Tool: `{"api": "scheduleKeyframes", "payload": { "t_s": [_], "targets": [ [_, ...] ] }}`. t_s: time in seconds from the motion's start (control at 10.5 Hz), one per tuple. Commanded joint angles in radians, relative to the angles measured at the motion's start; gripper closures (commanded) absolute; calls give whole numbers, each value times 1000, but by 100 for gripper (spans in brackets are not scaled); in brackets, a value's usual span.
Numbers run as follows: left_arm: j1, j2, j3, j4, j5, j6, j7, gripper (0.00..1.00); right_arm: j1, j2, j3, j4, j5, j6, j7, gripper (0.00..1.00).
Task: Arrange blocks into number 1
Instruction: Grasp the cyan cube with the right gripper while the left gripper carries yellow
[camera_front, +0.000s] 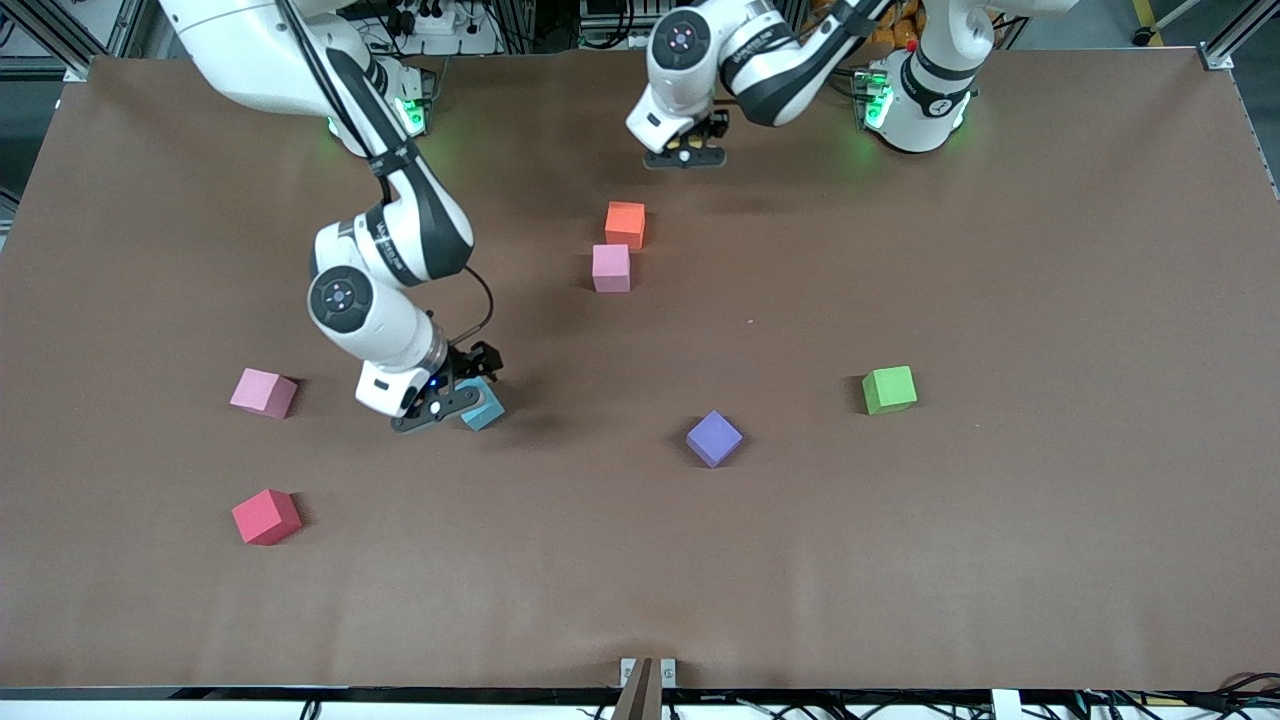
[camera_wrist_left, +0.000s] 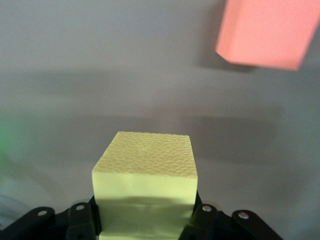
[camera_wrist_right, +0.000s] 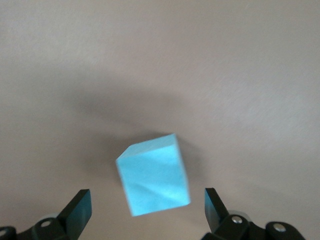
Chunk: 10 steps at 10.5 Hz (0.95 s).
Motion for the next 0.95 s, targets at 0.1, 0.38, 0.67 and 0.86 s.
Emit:
{"api": "scheduleKeyframes", "payload": {
  "t_s": [0.1,0.38,0.67,0.86],
  "targets": [
    [-72,193,7,123,103,46,-168,100,-5,64,-40,62,-6,13,-118,0],
    [-229,339,126,241,308,57,-348,100,4,107,-43,88,70,31,-108,0],
    [-319,436,240,349,382,57,-324,100,29,116,-43,88,152,31,-114,0],
    [-320,455,241,364,418,57,-318,100,40,117,-44,82,150,33,-119,0]
  ]
}}
